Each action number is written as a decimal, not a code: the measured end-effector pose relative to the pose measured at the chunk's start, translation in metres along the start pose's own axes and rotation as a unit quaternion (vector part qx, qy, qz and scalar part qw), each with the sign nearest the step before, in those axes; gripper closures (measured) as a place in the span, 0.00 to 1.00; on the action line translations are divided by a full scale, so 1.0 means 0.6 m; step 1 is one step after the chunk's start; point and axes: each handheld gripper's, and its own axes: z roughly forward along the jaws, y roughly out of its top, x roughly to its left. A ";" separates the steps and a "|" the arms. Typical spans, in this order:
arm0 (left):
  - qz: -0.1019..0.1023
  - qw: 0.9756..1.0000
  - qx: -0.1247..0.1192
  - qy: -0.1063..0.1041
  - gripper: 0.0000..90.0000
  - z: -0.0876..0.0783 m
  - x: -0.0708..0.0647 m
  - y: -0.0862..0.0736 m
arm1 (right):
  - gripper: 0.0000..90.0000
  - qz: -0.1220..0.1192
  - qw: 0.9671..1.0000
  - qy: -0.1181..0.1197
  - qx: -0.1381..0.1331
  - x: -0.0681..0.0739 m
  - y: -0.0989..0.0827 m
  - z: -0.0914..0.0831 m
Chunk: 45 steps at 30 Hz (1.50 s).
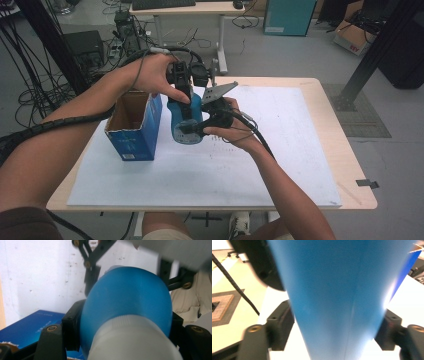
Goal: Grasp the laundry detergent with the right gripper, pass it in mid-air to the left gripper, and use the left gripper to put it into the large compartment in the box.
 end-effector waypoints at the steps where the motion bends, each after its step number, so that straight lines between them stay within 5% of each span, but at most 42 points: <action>1: -0.007 1.000 -0.004 0.008 0.40 0.001 -0.002 -0.001 | 0.24 0.006 1.000 -0.002 0.006 0.001 -0.001 -0.005; 2: -0.031 0.999 -0.019 -0.002 0.40 0.002 -0.006 -0.002 | 0.20 -0.004 1.000 -0.010 0.013 -0.001 -0.002 -0.008; 3: -0.011 1.000 -0.001 0.010 0.40 -0.001 0.000 -0.003 | 0.18 -0.009 1.000 -0.017 0.018 -0.002 -0.004 -0.013; 5: -0.011 1.000 0.005 0.011 0.40 -0.005 0.003 -0.004 | 0.11 -0.002 0.999 -0.030 0.025 -0.001 -0.007 -0.023; 10: -0.025 1.000 0.007 0.015 0.39 -0.013 0.006 -0.008 | 0.00 0.054 0.996 -0.062 0.033 -0.002 -0.013 -0.046; 17: -0.050 0.999 0.004 0.020 0.39 -0.038 0.012 -0.013 | 0.01 0.088 0.991 -0.088 0.052 -0.001 -0.022 -0.083; 23: -0.076 0.997 0.004 0.031 0.39 -0.064 0.020 -0.023 | 0.01 0.080 0.986 -0.102 0.100 0.004 -0.026 -0.117; 26: -0.091 0.995 -0.002 0.038 0.39 -0.077 0.021 -0.030 | 0.00 0.098 0.983 -0.109 0.114 0.009 -0.030 -0.134; 31: -0.081 0.995 0.013 0.052 0.39 -0.103 0.028 -0.044 | 0.00 0.099 0.976 -0.121 0.149 0.008 -0.042 -0.161; 36: -0.126 0.991 0.008 0.053 0.39 -0.127 0.036 -0.062 | 0.00 0.111 0.968 -0.141 0.178 0.012 -0.049 -0.191; 41: -0.161 0.984 0.014 0.068 0.40 -0.155 0.050 -0.081 | 0.00 0.112 0.963 -0.153 0.194 0.013 -0.052 -0.223; 45: -0.215 0.974 0.003 0.068 0.40 -0.183 0.065 -0.102 | 0.00 0.122 0.957 -0.166 0.202 0.015 -0.056 -0.243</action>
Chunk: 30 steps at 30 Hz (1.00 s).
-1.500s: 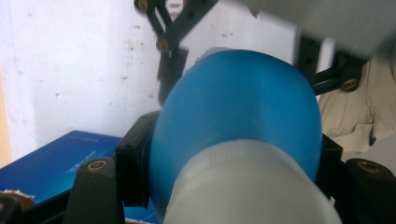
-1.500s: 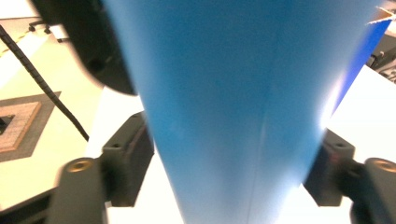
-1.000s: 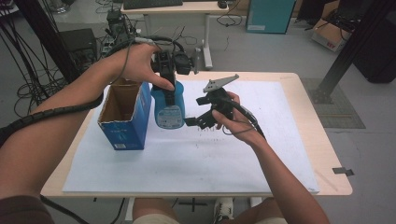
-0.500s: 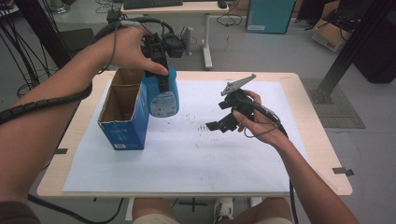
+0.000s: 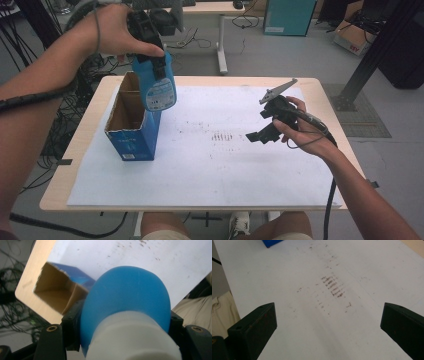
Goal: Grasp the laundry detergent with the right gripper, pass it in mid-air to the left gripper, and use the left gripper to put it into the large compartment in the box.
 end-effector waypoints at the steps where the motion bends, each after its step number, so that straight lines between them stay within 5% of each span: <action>1: -0.013 1.000 -0.005 0.004 0.40 -0.006 0.006 -0.003 | 0.00 0.003 1.000 -0.001 0.004 -0.001 -0.002 -0.004; 5: -0.068 0.998 -0.011 0.016 0.40 -0.033 0.028 -0.014 | 0.00 0.003 1.000 -0.004 0.010 -0.008 -0.007 -0.020; 12: -0.158 0.987 -0.014 0.026 0.40 -0.076 0.060 -0.032 | 0.00 0.001 1.000 -0.012 0.009 -0.016 -0.013 -0.037; 20: -0.256 0.965 -0.041 0.026 0.40 -0.119 0.095 -0.062 | 0.00 0.003 1.000 -0.018 0.007 -0.020 -0.018 -0.047; 21: -0.274 0.960 -0.046 0.027 0.40 -0.121 0.097 -0.066 | 0.00 0.004 1.000 -0.019 0.005 -0.020 -0.019 -0.048; 25: -0.317 0.947 -0.047 0.028 0.40 -0.128 0.110 -0.079 | 0.00 0.005 1.000 -0.020 0.005 -0.021 -0.021 -0.051; 30: -0.373 0.927 -0.036 0.020 0.40 -0.126 0.123 -0.091 | 0.00 0.005 1.000 -0.025 0.000 -0.022 -0.023 -0.054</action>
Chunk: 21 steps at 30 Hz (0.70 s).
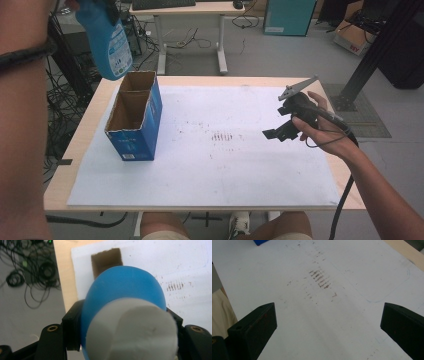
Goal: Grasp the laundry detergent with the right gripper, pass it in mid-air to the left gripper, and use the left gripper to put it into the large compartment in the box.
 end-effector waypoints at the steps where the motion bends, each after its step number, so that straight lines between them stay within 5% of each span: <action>1: -0.006 1.000 0.002 -0.001 0.40 0.001 0.001 0.000 | 0.00 -0.003 1.000 0.000 0.003 -0.001 -0.001 0.000; 16: -0.082 0.996 0.016 -0.017 0.40 0.045 0.026 -0.006 | 0.00 0.001 1.000 -0.005 -0.001 -0.001 -0.014 -0.003; 21: -0.087 0.996 0.021 -0.020 0.40 0.068 0.032 -0.010 | 0.00 0.000 1.000 -0.006 0.001 -0.002 -0.019 -0.004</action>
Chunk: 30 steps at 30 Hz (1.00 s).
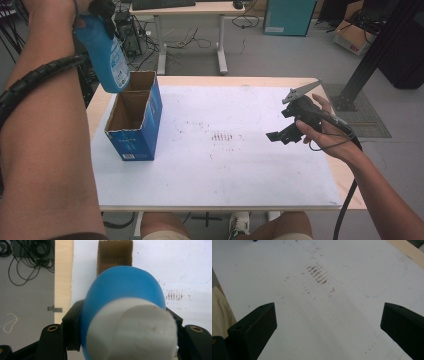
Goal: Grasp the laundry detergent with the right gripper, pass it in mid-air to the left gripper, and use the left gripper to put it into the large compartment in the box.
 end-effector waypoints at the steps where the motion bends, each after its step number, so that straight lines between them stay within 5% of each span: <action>1: 0.002 1.000 0.002 -0.003 0.40 0.005 0.002 0.000 | 0.00 -0.001 1.000 0.000 0.000 0.000 0.000 0.000; 30: -0.007 0.999 0.033 -0.024 0.40 0.154 0.030 -0.019 | 0.00 -0.006 1.000 -0.001 0.004 0.007 0.004 0.016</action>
